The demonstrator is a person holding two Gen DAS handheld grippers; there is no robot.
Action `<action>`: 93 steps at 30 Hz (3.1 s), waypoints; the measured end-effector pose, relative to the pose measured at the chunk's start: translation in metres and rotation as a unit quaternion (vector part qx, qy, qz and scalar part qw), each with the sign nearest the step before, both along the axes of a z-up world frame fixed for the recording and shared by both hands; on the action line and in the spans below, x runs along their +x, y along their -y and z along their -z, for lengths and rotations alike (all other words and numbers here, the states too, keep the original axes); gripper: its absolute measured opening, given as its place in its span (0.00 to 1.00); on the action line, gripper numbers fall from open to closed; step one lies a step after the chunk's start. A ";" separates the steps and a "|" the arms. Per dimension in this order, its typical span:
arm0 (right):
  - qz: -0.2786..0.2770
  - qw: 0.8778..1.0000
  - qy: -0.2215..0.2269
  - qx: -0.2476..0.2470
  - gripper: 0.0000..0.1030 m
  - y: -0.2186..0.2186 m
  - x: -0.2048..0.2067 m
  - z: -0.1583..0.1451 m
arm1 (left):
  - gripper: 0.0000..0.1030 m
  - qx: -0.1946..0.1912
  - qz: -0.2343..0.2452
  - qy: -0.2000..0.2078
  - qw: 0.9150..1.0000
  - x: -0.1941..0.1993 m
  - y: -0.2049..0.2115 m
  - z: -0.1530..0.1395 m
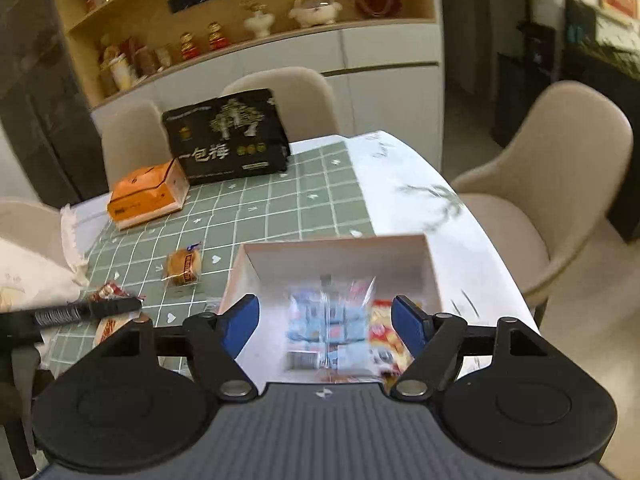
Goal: Organize snacks
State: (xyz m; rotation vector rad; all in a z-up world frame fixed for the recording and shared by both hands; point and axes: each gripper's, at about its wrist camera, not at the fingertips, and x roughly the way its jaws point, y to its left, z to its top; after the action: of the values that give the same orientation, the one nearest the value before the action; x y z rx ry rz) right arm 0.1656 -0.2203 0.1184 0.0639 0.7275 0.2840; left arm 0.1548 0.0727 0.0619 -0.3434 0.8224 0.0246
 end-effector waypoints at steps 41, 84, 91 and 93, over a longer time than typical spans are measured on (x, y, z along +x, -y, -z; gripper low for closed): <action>-0.097 0.985 -0.127 -0.066 0.80 -0.249 0.130 0.068 | 0.20 -0.025 0.003 0.014 1.000 -0.180 -0.053 0.017; -0.064 0.985 -0.124 -0.100 0.68 -0.053 -0.143 0.113 | 0.46 0.131 0.151 -0.031 0.979 0.038 0.064 0.054; -0.087 0.983 -0.091 -0.135 0.69 -0.054 -0.147 0.105 | 0.20 0.123 0.198 -0.029 0.972 -0.004 0.044 0.052; -0.107 0.983 -0.079 -0.128 0.71 -0.059 -0.146 0.097 | 0.19 0.115 0.187 -0.032 0.975 -0.025 0.025 0.051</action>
State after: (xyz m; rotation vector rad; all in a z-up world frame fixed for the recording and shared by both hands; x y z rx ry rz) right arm 0.0193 -0.1612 0.0212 -0.2400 0.9264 0.3906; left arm 0.1298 0.0476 0.0110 0.0348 0.9280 -0.2196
